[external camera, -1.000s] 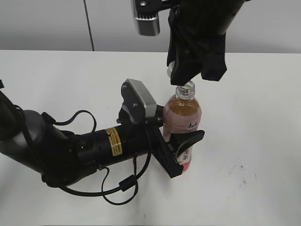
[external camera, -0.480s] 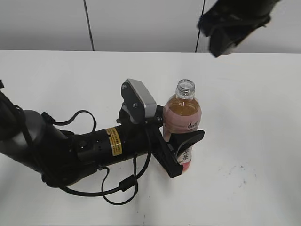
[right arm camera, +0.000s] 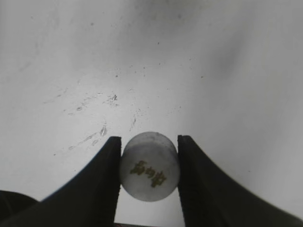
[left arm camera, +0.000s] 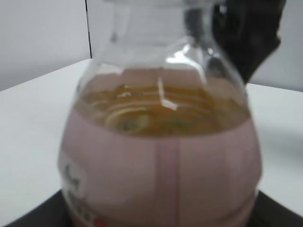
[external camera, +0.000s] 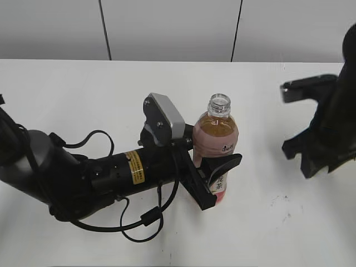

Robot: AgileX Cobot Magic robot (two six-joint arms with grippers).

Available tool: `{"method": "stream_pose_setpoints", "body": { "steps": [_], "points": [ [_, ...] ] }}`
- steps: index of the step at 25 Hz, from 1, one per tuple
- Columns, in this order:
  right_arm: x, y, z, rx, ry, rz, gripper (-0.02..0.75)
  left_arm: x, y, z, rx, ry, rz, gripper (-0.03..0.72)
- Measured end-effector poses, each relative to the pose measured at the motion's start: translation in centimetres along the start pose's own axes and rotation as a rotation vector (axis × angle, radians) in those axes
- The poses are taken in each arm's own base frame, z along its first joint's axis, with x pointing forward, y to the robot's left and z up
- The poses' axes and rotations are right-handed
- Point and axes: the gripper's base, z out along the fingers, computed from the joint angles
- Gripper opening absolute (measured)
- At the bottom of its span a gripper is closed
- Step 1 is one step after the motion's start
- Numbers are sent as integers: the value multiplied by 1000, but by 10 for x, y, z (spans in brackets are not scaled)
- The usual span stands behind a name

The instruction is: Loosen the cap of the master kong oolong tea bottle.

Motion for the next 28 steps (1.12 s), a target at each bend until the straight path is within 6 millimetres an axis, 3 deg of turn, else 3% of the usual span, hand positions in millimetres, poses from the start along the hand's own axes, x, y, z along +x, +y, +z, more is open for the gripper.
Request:
{"method": "stream_pose_setpoints", "body": {
  "steps": [4,9,11,14,15,18,21,24,28],
  "points": [
    [4,4,50,-20,36,16,272,0,0,0,0,0,0,398],
    [1,9,79,-58,73,60,272,0,0,0,0,0,0,398],
    [0,10,85,-71,79,65,341,0,0,0,3,0,1,398],
    [0,12,86,-89,85,53,544,0,-1,0,8,1,4,398],
    [1,13,86,-97,87,55,580,0,-1,0,9,1,5,398],
    [2,14,86,-106,100,44,574,0,-1,0,11,3,5,400],
    [3,14,83,-109,107,38,561,-1,-1,-1,13,-10,4,478],
    [3,13,71,-110,75,32,558,-2,-1,-1,16,-21,-8,573],
    [4,12,51,-113,26,30,556,-2,-2,-1,22,-22,-16,595]
  ]
}}
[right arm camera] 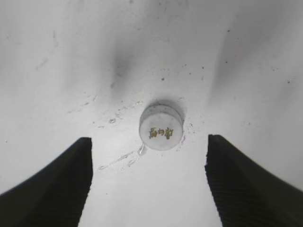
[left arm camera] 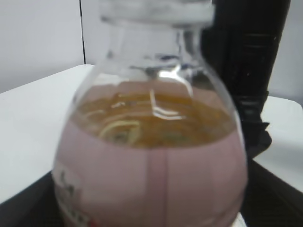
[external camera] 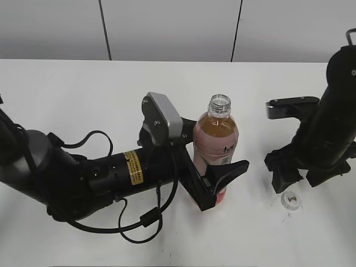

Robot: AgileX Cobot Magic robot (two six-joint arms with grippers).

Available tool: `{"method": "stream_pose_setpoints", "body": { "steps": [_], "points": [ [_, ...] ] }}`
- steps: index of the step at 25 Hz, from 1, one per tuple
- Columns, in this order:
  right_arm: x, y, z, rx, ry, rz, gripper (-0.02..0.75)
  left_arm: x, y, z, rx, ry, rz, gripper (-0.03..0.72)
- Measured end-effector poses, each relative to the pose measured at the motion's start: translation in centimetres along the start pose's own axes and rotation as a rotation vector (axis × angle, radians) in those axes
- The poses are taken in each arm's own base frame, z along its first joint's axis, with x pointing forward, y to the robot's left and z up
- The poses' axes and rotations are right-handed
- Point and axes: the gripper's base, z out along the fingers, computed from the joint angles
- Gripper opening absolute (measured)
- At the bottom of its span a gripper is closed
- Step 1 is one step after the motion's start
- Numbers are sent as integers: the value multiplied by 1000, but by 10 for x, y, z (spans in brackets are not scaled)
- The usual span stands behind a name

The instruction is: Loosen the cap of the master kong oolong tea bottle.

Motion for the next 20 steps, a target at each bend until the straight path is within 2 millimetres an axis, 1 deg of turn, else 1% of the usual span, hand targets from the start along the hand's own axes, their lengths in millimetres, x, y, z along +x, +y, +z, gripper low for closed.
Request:
{"method": "stream_pose_setpoints", "body": {
  "steps": [3,7,9,15,20],
  "points": [
    [2,1,-13,-1,-29,-5,556,1,-2,-6,-1,12,-7,592],
    [4,1,-28,1,-73,-14,556,1,-1,-22,-22,35,-23,591],
    [5,2,-33,0,-85,-15,556,1,1,-31,-36,48,-30,591],
    [8,3,-45,-1,-113,-19,556,-8,0,-59,-53,60,-13,589],
    [10,3,-54,-2,-142,-21,556,-15,-3,-83,-75,69,7,559]
  ]
}}
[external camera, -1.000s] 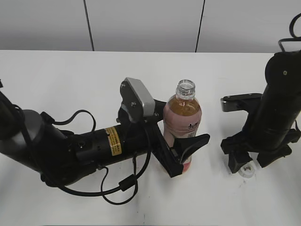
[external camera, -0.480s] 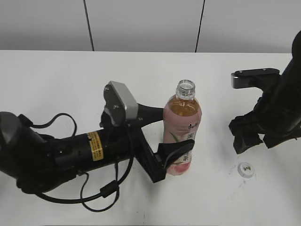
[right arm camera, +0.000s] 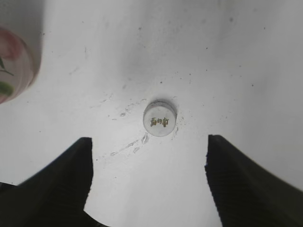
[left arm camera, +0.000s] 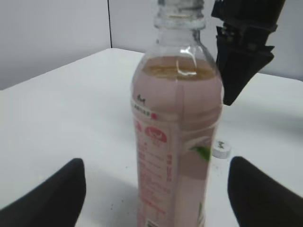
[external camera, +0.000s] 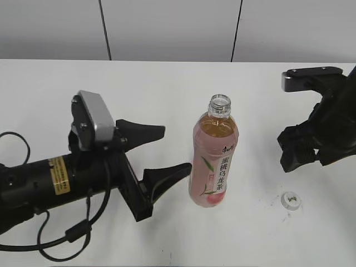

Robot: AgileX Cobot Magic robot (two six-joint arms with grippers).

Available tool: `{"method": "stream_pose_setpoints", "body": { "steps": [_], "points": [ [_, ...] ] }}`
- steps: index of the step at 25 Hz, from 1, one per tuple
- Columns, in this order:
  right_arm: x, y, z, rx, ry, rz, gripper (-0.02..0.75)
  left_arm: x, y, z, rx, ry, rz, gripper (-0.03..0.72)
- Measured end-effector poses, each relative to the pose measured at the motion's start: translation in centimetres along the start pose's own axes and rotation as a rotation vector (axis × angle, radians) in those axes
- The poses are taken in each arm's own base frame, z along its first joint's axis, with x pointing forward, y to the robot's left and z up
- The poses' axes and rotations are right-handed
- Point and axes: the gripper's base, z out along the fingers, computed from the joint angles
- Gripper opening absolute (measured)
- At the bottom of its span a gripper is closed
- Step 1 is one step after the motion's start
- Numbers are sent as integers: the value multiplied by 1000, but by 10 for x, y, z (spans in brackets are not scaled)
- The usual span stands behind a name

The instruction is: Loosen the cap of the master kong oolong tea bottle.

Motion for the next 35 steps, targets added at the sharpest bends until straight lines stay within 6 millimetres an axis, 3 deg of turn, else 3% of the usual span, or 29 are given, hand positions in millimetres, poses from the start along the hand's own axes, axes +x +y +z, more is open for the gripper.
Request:
{"method": "stream_pose_setpoints", "body": {
  "steps": [5,15,20,23,27,31,35],
  "points": [
    [2,-2,-7,24,-3,-25,556,-23,19,-21,-121,-22,36,501],
    [5,-4,-9,49,18,-31,556,-63,85,-74,-608,133,-49,376],
    [10,-4,-17,48,39,-21,556,-94,102,-114,-831,72,-231,349],
    [16,-3,-29,49,30,-16,556,-107,95,-141,-922,105,-299,345],
    [30,-1,-59,49,-23,-21,556,-119,70,-171,-994,184,-407,346],
    [62,0,-89,48,-52,-24,556,-131,36,-195,-1011,203,-522,346],
    [101,-1,-118,60,-112,-33,556,-143,-2,-222,-1013,263,-503,346]
  ]
}}
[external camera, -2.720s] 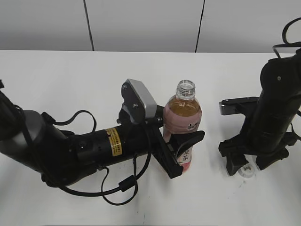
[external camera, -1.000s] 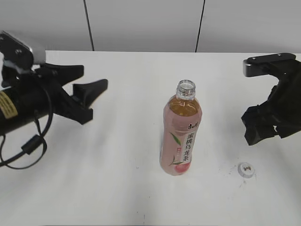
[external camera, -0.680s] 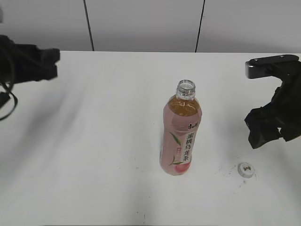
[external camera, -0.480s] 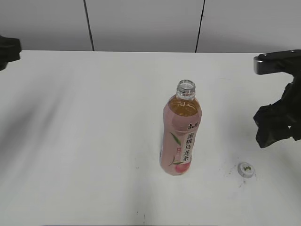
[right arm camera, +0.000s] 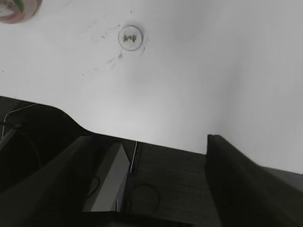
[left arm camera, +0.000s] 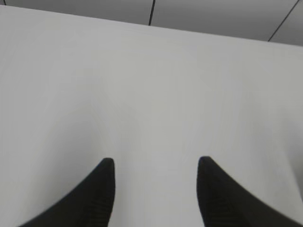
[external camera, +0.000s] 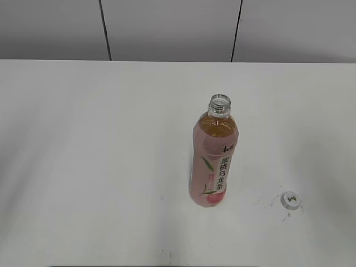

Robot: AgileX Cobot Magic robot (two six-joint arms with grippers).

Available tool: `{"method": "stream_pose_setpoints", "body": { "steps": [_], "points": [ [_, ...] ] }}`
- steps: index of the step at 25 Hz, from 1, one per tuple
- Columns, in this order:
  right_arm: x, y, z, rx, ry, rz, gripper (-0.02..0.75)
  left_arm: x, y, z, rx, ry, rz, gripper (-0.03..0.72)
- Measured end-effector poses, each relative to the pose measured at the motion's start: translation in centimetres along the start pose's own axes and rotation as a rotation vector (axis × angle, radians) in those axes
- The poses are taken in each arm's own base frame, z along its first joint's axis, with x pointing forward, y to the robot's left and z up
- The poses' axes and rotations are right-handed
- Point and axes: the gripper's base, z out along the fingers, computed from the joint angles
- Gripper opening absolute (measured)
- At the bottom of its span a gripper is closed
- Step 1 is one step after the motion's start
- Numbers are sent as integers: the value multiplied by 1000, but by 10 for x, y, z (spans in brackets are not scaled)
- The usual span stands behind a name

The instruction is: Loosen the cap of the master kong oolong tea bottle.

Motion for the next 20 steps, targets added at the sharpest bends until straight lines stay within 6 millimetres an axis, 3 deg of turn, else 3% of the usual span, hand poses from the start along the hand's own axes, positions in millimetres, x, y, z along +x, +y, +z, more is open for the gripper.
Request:
{"method": "stream_pose_setpoints", "body": {
  "steps": [7,15,20],
  "points": [
    [56,-3,-41,31,-219,-10,556,23,9,-51,-57,156,79,345],
    [114,-4,-44,42,-400,-10,555,40,13,-79,-60,136,131,340],
    [148,-9,-38,104,-521,-13,554,58,17,-83,-54,87,144,291]
  ]
}}
